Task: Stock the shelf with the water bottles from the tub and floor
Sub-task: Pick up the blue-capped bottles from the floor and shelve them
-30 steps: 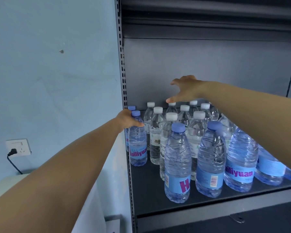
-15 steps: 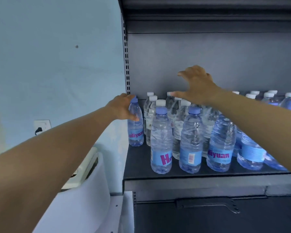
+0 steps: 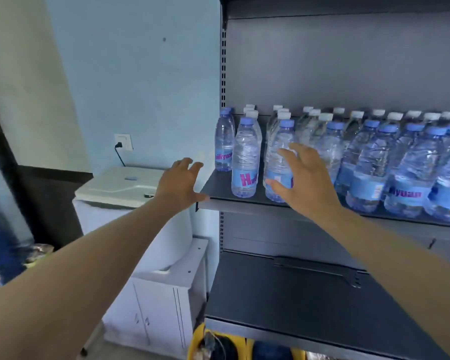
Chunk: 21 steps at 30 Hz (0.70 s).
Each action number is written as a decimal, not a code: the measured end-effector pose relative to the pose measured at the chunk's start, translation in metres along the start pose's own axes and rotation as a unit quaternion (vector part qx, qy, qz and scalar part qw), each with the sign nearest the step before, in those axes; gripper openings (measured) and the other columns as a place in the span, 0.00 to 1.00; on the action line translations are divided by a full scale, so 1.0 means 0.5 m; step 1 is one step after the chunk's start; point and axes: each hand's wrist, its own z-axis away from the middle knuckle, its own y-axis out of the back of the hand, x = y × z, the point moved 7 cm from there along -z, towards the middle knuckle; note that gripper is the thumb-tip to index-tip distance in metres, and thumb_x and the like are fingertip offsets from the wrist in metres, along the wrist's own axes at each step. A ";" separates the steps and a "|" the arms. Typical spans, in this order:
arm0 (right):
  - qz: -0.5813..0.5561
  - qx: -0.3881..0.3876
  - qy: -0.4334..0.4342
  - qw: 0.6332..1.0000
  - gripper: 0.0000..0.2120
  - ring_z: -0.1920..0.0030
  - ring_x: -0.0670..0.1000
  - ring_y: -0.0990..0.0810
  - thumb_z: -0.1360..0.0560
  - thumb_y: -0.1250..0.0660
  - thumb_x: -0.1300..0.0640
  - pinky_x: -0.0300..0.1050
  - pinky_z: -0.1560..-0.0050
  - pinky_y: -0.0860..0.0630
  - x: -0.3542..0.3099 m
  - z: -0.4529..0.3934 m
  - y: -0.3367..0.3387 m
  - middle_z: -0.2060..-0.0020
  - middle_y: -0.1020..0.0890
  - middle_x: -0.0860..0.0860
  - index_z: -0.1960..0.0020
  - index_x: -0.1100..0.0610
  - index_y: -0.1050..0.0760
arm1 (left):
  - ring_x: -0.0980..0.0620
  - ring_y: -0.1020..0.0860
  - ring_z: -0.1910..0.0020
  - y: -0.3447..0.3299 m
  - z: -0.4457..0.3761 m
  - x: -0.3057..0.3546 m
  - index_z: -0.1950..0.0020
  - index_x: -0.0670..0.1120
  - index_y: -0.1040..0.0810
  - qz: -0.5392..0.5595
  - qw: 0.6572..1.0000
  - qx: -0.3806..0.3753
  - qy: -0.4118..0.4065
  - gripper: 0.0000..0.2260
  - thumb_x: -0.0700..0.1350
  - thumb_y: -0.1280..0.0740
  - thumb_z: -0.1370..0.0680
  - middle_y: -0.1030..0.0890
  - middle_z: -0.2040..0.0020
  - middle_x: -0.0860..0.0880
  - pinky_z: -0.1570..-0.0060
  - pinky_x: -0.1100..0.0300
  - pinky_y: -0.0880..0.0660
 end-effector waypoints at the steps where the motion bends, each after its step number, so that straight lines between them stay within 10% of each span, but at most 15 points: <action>1: -0.012 -0.003 -0.004 1.000 0.30 0.34 0.59 0.32 0.29 0.29 0.46 0.56 0.35 0.33 -0.008 0.034 -0.016 0.34 0.30 0.58 0.32 0.58 0.31 | 0.44 0.36 0.30 -0.021 0.027 -0.004 0.27 0.47 0.38 0.010 1.000 -0.003 0.005 0.35 0.56 0.28 0.30 0.36 0.28 0.45 0.34 0.51 0.36; 11: -0.073 -0.171 -0.054 0.981 0.30 0.35 0.54 0.32 0.28 0.31 0.47 0.51 0.35 0.31 -0.028 0.410 -0.276 0.36 0.29 0.54 0.31 0.57 0.34 | 0.47 0.33 0.33 -0.355 0.289 -0.034 0.29 0.47 0.35 0.049 0.991 -0.127 -0.004 0.30 0.56 0.32 0.27 0.33 0.32 0.48 0.39 0.55 0.33; 21: -0.176 -0.320 -0.173 0.915 0.32 0.37 0.56 0.27 0.29 0.36 0.40 0.52 0.38 0.27 0.008 0.843 -0.606 0.39 0.26 0.57 0.33 0.59 0.33 | 0.47 0.36 0.31 -0.867 0.657 -0.062 0.28 0.49 0.38 0.179 0.894 -0.316 0.261 0.34 0.55 0.29 0.29 0.36 0.29 0.49 0.33 0.55 0.38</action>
